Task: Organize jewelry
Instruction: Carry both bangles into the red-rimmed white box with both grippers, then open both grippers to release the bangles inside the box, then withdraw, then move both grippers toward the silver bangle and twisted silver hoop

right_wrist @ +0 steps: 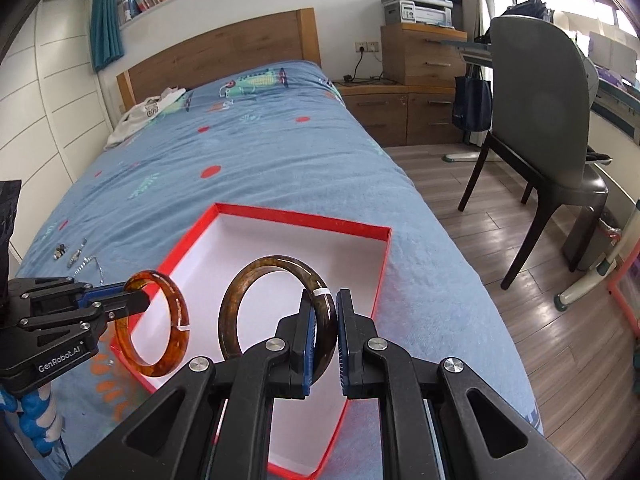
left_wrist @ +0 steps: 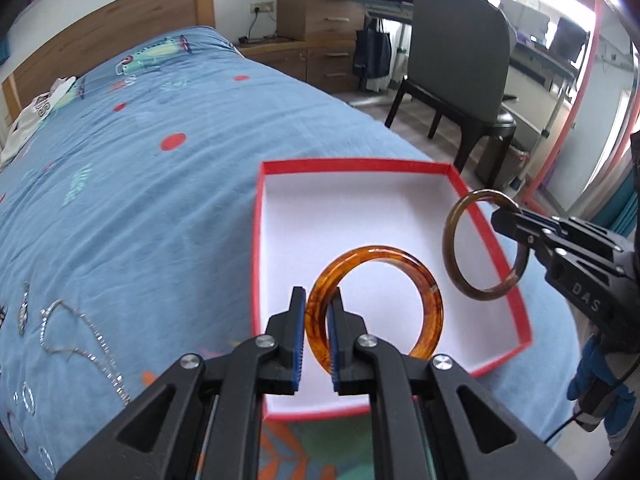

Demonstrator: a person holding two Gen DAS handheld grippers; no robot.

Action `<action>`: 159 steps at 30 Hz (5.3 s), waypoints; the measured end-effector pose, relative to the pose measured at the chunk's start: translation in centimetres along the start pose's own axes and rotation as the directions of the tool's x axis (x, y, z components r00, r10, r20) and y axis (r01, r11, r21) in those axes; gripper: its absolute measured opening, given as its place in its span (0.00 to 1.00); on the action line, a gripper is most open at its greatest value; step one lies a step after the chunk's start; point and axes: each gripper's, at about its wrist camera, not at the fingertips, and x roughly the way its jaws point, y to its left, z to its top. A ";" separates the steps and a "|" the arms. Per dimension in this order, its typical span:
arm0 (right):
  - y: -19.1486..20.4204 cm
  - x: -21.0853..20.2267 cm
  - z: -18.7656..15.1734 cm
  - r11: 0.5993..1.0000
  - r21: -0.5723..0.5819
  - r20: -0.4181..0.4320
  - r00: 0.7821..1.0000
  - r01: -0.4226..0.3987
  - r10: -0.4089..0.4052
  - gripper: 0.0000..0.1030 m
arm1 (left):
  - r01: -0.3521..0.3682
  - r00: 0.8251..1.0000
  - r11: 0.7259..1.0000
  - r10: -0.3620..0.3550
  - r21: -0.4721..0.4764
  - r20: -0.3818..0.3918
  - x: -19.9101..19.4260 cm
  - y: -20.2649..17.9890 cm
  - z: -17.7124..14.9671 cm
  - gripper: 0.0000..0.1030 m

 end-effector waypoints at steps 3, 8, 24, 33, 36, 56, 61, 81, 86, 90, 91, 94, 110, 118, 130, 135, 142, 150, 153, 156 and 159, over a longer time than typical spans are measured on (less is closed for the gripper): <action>0.0 0.8 -0.5 1.000 -0.027 -0.027 1.000 -0.003 0.002 0.10 | -0.007 1.000 1.000 0.007 0.022 -0.017 1.5 -0.1 0.1 0.09; 0.3 1.8 -1.4 0.998 -0.070 -0.073 0.997 -0.006 0.001 0.10 | -0.004 0.999 0.999 0.006 0.046 -0.043 3.3 -0.2 -0.1 0.09; 1.8 3.0 -3.4 0.986 -0.167 -0.196 0.981 -0.022 -0.011 0.09 | -0.018 0.995 1.000 0.018 0.007 -0.101 5.4 0.7 -1.4 0.09; 1.8 3.2 -3.6 0.982 -0.182 -0.210 0.978 -0.047 0.008 0.09 | -0.104 0.989 0.993 0.097 -0.052 -0.115 5.4 1.0 -2.3 0.11; 1.7 3.2 -3.6 0.979 -0.192 -0.208 0.978 -0.073 0.032 0.09 | -0.164 0.980 0.984 0.154 -0.071 -0.124 5.2 1.0 -2.9 0.10; 4.2 4.2 -3.0 0.923 -0.286 -0.249 0.950 -0.258 0.189 0.09 | -0.274 0.951 0.923 0.219 -0.270 -0.218 2.1 3.4 -7.3 0.10; 5.1 4.4 -3.0 0.910 -0.312 -0.270 0.944 -0.272 0.190 0.09 | -0.277 0.948 0.909 0.205 -0.312 -0.243 1.3 3.6 -8.1 0.11; 7.2 0.2 -3.3 0.891 -0.408 -0.274 0.958 -0.199 0.088 0.57 | -0.171 0.973 0.923 0.102 -0.345 -0.208 -0.6 4.1 -7.7 0.19; 5.2 -3.8 -3.0 0.939 -0.321 -0.210 0.976 -0.122 0.055 0.60 | -0.107 0.989 0.933 0.065 -0.345 -0.130 -4.3 3.5 -7.4 0.31; 4.4 -7.6 -3.3 0.961 -0.268 -0.162 0.986 -0.073 0.030 0.62 | -0.089 0.996 0.936 0.074 -0.340 -0.056 -9.0 3.9 -7.6 0.32; 4.3 -8.4 -3.3 0.965 -0.255 -0.148 0.989 -0.064 0.026 0.62 | -0.093 0.996 0.936 0.085 -0.340 -0.038 -10.4 4.1 -7.9 0.32; 4.9 -11.8 -3.8 0.975 -0.215 -0.099 0.995 -0.053 0.033 0.64 | -0.120 0.991 0.933 0.132 -0.341 0.012 -14.4 5.3 -9.1 0.32; 16.5 -23.4 -5.1 0.952 -0.204 0.122 0.959 -0.229 0.257 0.63 | -0.320 0.908 0.851 0.401 -0.417 0.122 -33.5 17.0 -23.3 0.32; 21.8 -24.9 -5.2 0.923 -0.257 0.118 0.939 -0.286 0.324 0.54 | -0.388 0.865 0.781 0.492 -0.489 0.099 -39.0 23.3 -29.9 0.32; 30.2 -19.6 -5.1 0.871 -0.295 0.004 0.911 -0.394 0.413 0.39 | -0.405 0.865 0.746 0.500 -0.528 0.043 -36.4 29.6 -33.1 0.32; 33.5 -14.5 -6.4 0.850 -0.286 -0.086 0.895 -0.442 0.437 0.37 | -0.393 0.892 0.757 0.452 -0.522 -0.015 -32.2 31.9 -33.1 0.32; 37.6 -6.9 -8.0 0.821 -0.262 -0.220 0.860 -0.507 0.461 0.35 | -0.375 0.912 0.750 0.404 -0.545 -0.072 -26.6 36.2 -31.6 0.32; 42.6 0.3 -8.4 0.782 -0.265 -0.325 0.815 -0.565 0.479 0.34 | -0.358 0.926 0.759 0.363 -0.544 -0.102 -20.4 41.1 -28.3 0.32; 44.1 2.3 -8.7 0.772 -0.263 -0.354 0.802 -0.579 0.481 0.34 | -0.359 0.928 0.759 0.351 -0.544 -0.123 -18.2 42.6 -27.6 0.32; 45.2 3.7 -9.1 0.764 -0.256 -0.380 0.788 -0.593 0.485 0.34 | -0.356 0.931 0.761 0.338 -0.543 -0.137 -16.5 43.7 -27.4 0.32; 45.9 4.6 -9.5 0.753 -0.251 -0.398 0.775 -0.608 0.492 0.34 | -0.361 0.930 0.761 0.336 -0.539 -0.148 -15.4 44.3 -27.3 0.32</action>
